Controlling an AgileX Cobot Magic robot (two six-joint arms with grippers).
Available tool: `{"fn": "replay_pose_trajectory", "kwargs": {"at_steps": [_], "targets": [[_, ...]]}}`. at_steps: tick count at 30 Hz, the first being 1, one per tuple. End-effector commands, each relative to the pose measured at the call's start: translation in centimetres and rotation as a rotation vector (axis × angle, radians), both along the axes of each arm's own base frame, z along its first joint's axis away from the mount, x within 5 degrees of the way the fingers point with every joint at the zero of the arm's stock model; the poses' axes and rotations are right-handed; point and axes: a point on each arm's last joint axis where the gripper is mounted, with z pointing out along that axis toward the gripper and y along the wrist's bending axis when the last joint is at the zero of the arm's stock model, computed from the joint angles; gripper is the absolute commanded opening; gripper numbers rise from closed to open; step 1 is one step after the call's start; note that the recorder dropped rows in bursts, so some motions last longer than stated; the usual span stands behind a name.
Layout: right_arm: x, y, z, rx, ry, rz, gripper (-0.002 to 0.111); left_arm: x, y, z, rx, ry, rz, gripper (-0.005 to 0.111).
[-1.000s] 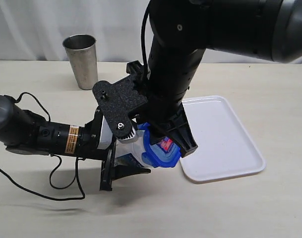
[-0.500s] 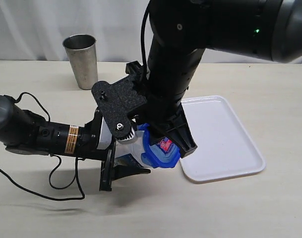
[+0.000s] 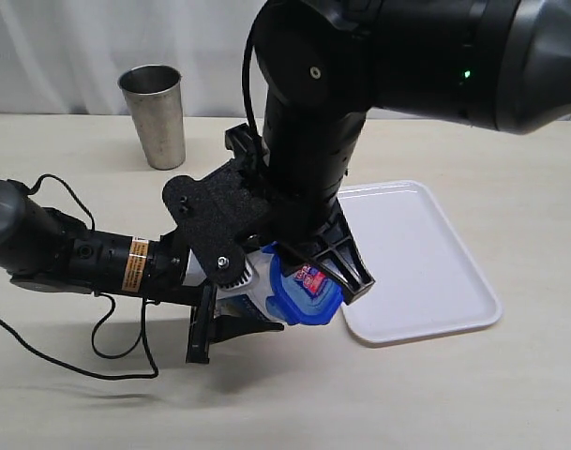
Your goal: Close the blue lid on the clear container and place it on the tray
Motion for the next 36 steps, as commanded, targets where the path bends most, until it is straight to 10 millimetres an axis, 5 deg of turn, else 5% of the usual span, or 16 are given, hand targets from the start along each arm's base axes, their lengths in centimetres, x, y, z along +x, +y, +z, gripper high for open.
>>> {"fn": "replay_pose_trajectory", "kwargs": {"at_steps": [1, 14, 20, 36], "targets": [[-0.1, 1.0, -3.0, -0.020, 0.068, -0.006, 0.033, 0.0, -0.5, 1.4, -0.128, 0.034, 0.007, 0.000], [-0.2, 0.9, -3.2, -0.035, 0.075, 0.002, 0.026, 0.0, -0.5, 1.4, -0.128, 0.034, 0.007, 0.000], [0.1, 0.5, -3.2, -0.087, 0.053, 0.019, 0.012, 0.0, -0.5, 1.4, -0.128, 0.034, 0.007, 0.000], [0.7, 0.7, -1.7, -0.010, -0.069, 0.024, 0.021, 0.0, -0.5, 1.4, -0.128, 0.034, 0.007, 0.000]]}}
